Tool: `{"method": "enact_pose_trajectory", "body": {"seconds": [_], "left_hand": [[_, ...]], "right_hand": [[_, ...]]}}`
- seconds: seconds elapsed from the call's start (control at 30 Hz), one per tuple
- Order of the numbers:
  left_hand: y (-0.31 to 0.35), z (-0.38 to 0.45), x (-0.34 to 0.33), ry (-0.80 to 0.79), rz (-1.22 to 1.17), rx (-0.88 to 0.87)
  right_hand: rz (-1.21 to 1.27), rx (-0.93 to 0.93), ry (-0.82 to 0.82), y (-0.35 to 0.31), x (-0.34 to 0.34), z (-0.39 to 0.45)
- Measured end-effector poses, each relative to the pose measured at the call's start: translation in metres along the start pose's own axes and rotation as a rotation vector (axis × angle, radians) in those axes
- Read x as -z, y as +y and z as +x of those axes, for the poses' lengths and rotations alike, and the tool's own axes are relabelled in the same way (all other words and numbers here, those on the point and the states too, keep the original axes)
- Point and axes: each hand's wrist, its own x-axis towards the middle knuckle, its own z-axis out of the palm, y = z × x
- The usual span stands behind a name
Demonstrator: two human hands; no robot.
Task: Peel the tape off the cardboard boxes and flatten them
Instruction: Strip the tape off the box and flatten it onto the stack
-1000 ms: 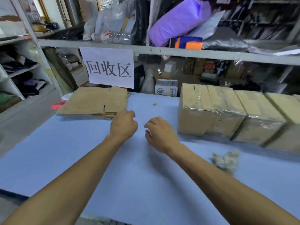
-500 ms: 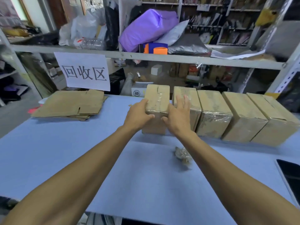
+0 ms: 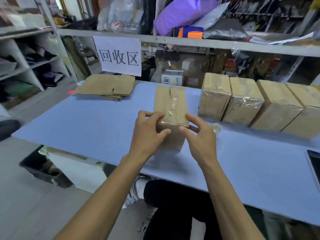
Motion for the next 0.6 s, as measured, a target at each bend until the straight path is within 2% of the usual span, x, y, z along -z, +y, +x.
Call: {"method": "enact_pose_trajectory", "body": {"seconds": [0.23,0.43,0.6], "left_hand": [[0.019,-0.043,0.022,0.036,0.078,-0.005],[0.027,-0.039,0.036,-0.291,0.287,0.028],[0.031,0.016,0.039,-0.292,0.333,-0.084]], "right_hand": [[-0.045,-0.025,-0.070,-0.015,0.021,-0.052],[0.058,-0.125,-0.182,-0.016,0.024,-0.057],[0.057,-0.165,-0.141,-0.019,-0.005,-0.054]]}}
